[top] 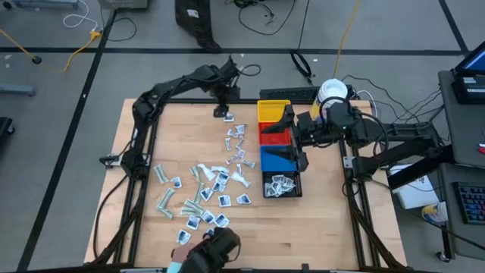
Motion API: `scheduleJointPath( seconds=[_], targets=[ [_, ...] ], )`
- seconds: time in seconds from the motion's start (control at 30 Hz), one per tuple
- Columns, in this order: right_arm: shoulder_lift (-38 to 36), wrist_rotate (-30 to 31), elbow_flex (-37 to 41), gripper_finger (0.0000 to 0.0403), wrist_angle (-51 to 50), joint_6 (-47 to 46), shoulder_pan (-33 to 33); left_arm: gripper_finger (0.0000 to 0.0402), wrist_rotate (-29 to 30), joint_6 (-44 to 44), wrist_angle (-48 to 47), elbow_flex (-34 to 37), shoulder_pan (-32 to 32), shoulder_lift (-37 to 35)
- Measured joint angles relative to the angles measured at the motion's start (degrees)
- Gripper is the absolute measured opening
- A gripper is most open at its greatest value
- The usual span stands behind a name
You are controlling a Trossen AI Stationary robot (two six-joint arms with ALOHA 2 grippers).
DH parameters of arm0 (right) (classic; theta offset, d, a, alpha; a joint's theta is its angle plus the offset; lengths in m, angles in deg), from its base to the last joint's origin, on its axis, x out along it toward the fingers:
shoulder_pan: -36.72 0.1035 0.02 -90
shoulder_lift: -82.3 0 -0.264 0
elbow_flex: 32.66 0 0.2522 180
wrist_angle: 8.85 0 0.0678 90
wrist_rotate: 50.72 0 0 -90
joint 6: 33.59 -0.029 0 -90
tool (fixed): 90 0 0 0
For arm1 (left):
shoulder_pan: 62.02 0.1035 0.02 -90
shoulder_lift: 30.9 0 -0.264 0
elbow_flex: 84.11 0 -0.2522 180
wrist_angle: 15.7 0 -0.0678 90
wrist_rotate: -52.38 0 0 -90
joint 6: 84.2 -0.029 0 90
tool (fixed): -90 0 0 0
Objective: Pick & Place First Aid Supplies
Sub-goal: Put the black towelette pack into the black bin
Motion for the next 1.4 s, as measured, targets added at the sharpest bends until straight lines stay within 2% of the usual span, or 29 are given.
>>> scheduleJointPath(
  seconds=[0.37, 0.53, 0.63, 0.73, 0.87, 1.13, 1.4],
  targets=[
    [0.95, 3.03, -0.04, 0.0258, 0.12, -0.01, -0.02, 0.0255, 0.70, -0.75, 1.14, 0.01, -1.40, 6.75],
    [1.16, 2.97, -0.04, 0.0258, -0.04, 0.00, 0.00, 0.0255, 4.37, -0.41, 2.81, -0.08, -1.40, 8.79],
    [1.13, 2.99, -0.04, 0.0258, 0.10, 0.00, 0.00, 0.0255, 0.41, -1.57, 1.58, -0.12, -1.29, 8.92],
    [1.13, 2.99, -0.04, 0.0258, 0.34, 0.24, -0.02, 0.0247, -0.90, -3.24, 0.95, -0.19, -1.56, 9.28],
    [1.11, 2.99, -0.04, 0.0258, 1.12, 1.36, -0.02, 0.0196, -1.60, -4.61, -0.85, -0.29, -1.58, 9.68],
    [1.11, 2.99, -0.04, 0.0258, 0.93, 1.49, -0.02, 0.0021, -1.47, -5.40, -1.60, -0.23, -1.65, 9.81],
    [1.11, 2.98, -0.02, 0.0258, 0.90, 2.56, -0.02, 0.0008, 0.38, 1.81, -2.87, -0.04, -2.15, 6.96]
  ],
)
